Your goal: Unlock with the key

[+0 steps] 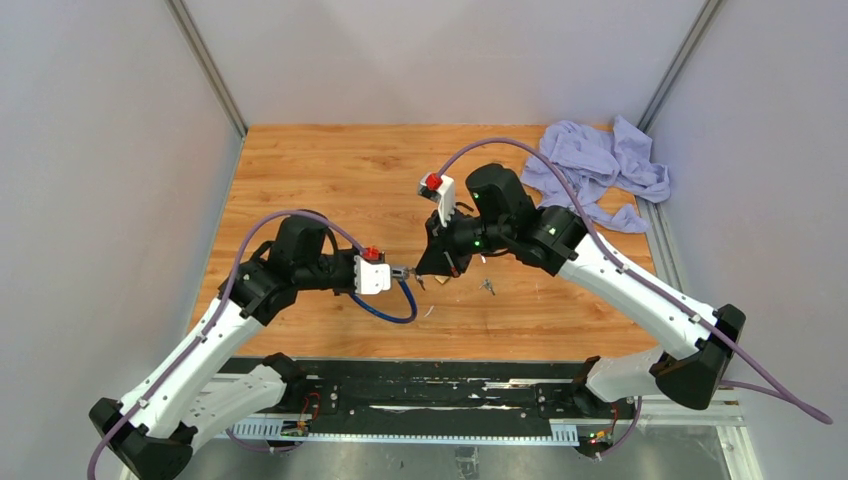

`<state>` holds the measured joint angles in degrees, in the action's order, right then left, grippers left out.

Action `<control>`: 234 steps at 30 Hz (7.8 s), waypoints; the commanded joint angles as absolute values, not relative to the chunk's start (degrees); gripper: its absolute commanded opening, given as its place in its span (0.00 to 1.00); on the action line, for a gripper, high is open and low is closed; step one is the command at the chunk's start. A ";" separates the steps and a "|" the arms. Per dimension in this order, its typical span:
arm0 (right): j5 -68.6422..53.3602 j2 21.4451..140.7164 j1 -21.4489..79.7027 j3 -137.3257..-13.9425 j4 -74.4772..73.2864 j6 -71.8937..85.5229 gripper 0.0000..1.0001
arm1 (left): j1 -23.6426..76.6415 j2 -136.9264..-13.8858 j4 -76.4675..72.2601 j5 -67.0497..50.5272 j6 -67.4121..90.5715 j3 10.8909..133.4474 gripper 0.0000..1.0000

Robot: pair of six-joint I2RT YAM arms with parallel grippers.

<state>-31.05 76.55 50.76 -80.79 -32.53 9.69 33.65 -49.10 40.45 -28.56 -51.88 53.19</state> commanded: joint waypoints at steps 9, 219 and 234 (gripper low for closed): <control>-28.57 77.13 53.17 -78.33 -26.85 11.43 0.01 | 35.77 -46.58 32.35 -29.42 -50.33 52.97 0.00; 5.14 76.21 34.96 -56.86 -31.99 29.43 0.68 | 19.51 -118.08 36.81 -1.82 -55.48 96.55 0.69; 4.96 88.99 33.77 -55.13 -28.84 28.43 0.46 | 18.48 -92.16 40.09 -0.20 -33.14 88.08 0.98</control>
<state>3.53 86.94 35.24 -55.72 -29.93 28.97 19.11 -98.70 40.38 -3.73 -40.32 91.68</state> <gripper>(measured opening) 0.473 0.980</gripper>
